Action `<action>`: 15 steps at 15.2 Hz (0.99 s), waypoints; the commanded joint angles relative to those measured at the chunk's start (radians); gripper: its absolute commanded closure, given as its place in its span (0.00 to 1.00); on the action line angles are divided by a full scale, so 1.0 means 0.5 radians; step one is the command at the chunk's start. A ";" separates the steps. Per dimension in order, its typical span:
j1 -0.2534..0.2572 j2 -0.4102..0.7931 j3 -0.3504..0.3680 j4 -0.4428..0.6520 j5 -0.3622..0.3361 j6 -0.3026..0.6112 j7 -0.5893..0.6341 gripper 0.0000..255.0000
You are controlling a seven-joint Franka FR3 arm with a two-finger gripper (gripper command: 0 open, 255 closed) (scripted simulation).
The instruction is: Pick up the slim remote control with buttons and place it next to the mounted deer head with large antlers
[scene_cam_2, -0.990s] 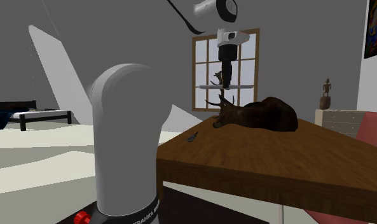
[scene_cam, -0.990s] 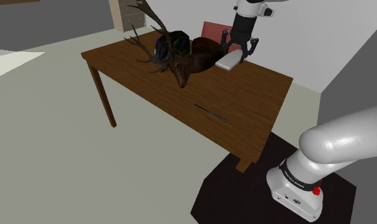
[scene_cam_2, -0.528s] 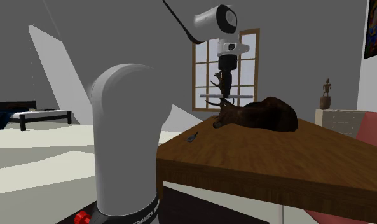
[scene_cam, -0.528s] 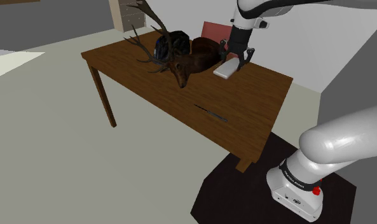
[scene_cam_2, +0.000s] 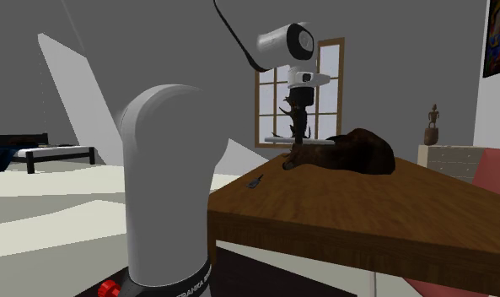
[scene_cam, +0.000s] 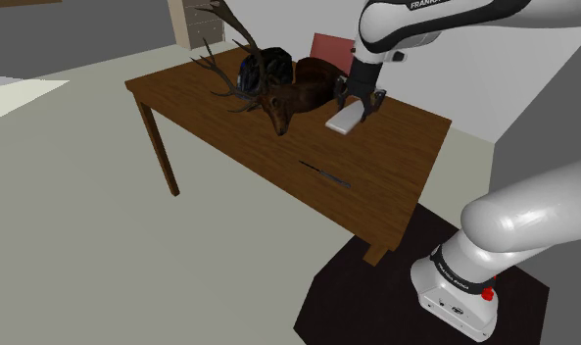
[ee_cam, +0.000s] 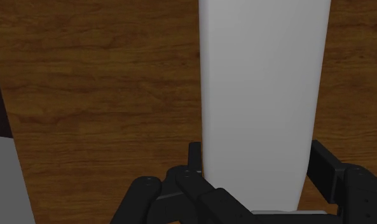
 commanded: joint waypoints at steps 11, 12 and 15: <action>-0.001 0.132 0.032 -0.214 -0.015 0.345 0.018 1.00; -0.002 0.146 0.035 -0.229 -0.018 0.374 0.020 1.00; -0.004 0.193 0.043 -0.272 -0.027 0.462 0.029 1.00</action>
